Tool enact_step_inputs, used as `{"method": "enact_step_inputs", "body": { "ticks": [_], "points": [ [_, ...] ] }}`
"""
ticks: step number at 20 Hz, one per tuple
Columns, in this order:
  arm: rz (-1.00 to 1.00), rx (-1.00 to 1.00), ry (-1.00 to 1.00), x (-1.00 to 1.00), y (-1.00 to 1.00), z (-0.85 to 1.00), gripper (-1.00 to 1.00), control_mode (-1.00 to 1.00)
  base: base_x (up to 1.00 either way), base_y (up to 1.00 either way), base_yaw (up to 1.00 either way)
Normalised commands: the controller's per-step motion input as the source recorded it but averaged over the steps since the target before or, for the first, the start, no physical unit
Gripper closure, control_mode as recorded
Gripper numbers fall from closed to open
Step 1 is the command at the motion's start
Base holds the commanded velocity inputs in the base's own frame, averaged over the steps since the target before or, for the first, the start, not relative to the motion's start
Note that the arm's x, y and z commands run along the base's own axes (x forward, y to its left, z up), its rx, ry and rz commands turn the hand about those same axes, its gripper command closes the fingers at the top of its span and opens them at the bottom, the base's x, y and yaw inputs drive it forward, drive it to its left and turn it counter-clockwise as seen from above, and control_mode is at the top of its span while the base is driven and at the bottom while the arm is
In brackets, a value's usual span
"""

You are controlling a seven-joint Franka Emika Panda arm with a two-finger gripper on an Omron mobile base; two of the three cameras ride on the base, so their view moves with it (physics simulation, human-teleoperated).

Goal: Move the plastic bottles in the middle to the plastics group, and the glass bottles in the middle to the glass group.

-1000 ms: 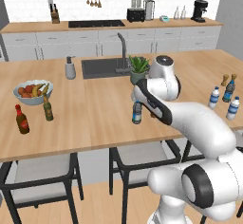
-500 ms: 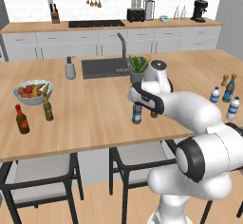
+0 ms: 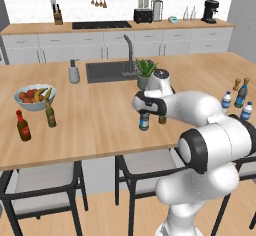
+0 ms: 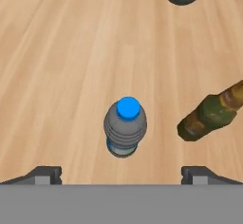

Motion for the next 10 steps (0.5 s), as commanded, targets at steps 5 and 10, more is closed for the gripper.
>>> {"method": "enact_step_inputs", "body": {
  "ticks": [5, 10],
  "points": [
    [0.0, 0.0, 0.02, 0.32, 0.0, -0.25, -1.0, -1.0, 0.0, 0.0, 0.0],
    [0.0, 0.0, 0.02, 0.18, 0.0, -0.16, -1.0, -1.0, 0.0, 0.0, 0.0]
  ]
}}
